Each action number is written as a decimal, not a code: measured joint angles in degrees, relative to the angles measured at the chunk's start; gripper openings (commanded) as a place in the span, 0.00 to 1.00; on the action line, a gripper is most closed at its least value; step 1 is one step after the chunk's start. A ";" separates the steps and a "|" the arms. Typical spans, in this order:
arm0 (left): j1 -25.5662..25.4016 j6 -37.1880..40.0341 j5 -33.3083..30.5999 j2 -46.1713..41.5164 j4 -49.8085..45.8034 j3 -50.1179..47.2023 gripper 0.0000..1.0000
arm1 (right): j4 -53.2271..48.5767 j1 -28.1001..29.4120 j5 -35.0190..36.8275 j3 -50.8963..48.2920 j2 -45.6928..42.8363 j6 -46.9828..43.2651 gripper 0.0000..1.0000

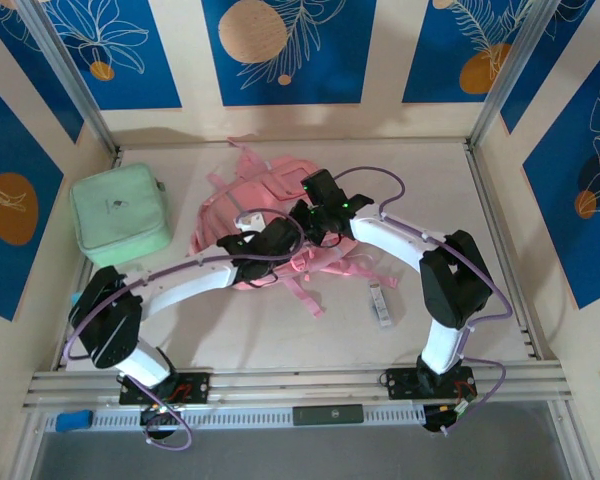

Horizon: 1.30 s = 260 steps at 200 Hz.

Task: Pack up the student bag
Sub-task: Rotate the student bag at the center of the table, then unzip the student bag at the top-center of the table.

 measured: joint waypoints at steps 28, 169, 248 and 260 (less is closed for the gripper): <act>0.00 -1.22 -1.22 0.13 -1.27 0.02 0.48 | 0.17 -0.33 -0.07 -0.13 -0.02 0.00 0.00; -0.02 3.19 3.48 -2.12 1.97 -0.50 0.53 | 0.42 -0.96 -1.01 -0.11 -0.02 -0.02 0.00; 0.09 -5.09 -4.52 1.88 3.41 -0.13 0.26 | 1.88 -1.01 -1.07 -0.11 0.00 1.31 0.00; 0.24 -4.61 -5.25 1.88 3.41 -0.20 0.20 | 2.10 -1.18 -1.07 -0.11 0.00 1.31 0.00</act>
